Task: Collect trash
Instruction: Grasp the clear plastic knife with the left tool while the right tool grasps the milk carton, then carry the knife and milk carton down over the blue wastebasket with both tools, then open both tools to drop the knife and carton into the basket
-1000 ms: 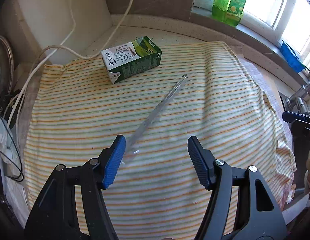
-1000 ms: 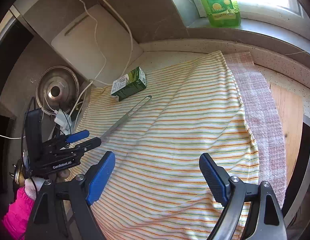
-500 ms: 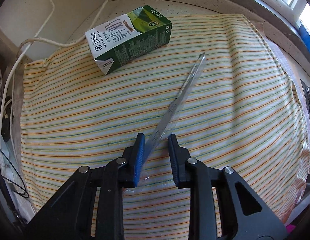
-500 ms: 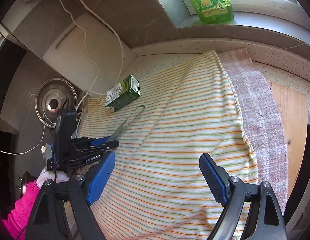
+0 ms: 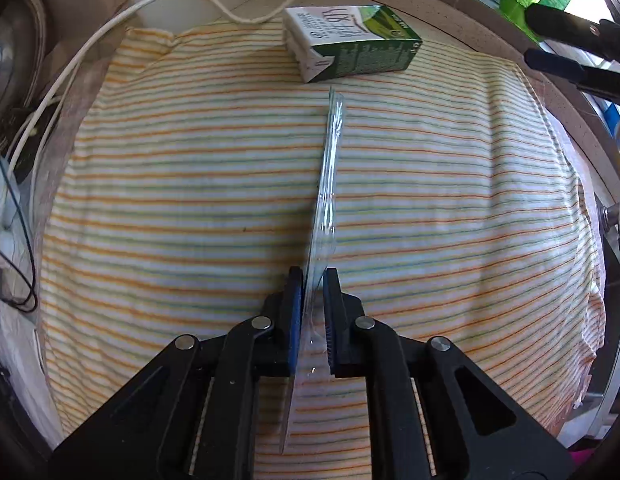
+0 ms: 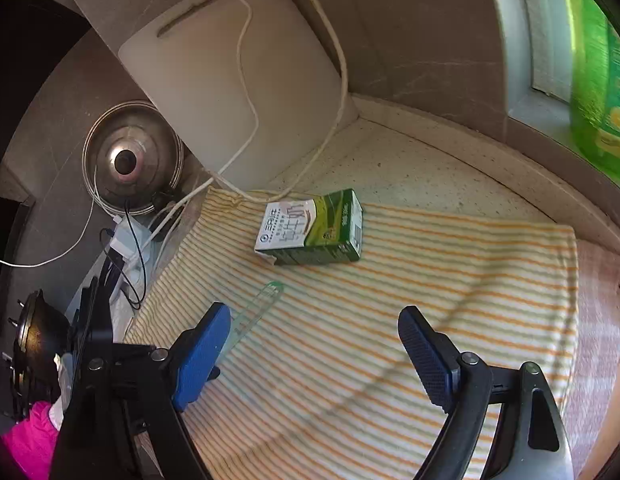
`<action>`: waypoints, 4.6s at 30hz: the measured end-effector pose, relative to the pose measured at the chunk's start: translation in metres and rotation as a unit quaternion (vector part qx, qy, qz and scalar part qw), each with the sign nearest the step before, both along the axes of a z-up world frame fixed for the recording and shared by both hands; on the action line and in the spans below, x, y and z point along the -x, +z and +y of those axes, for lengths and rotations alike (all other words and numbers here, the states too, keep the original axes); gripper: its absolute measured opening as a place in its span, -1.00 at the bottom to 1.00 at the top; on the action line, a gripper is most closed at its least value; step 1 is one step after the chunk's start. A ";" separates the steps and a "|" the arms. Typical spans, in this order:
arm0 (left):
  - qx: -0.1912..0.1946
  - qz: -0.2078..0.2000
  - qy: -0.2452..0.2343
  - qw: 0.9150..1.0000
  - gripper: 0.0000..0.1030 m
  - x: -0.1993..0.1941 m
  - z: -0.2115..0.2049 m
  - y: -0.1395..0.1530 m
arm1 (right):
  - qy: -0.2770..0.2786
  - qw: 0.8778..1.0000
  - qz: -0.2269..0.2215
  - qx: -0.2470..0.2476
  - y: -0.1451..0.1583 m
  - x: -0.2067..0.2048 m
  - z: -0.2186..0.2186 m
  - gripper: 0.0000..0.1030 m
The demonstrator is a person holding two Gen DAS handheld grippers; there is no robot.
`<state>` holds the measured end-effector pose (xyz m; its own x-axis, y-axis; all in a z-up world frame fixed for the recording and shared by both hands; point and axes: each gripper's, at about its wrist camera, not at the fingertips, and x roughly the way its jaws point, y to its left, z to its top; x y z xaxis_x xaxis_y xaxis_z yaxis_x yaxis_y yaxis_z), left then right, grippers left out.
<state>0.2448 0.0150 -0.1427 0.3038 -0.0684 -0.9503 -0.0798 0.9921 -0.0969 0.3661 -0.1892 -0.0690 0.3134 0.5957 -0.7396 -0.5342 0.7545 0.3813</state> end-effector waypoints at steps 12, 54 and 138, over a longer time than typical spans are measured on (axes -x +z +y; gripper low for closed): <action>0.035 -0.003 0.083 0.996 -0.89 0.046 0.040 0.003 | 0.118 0.990 -0.005 0.076 -0.016 -0.095 0.082 0.70; 0.060 -0.037 0.125 0.990 -0.86 0.031 0.043 0.012 | 0.255 0.929 -0.078 0.256 -0.057 -0.016 0.141 0.25; 0.091 0.115 -0.068 0.987 -0.86 0.345 -0.054 -0.140 | -0.062 0.975 0.131 0.168 -0.213 0.455 0.018 0.27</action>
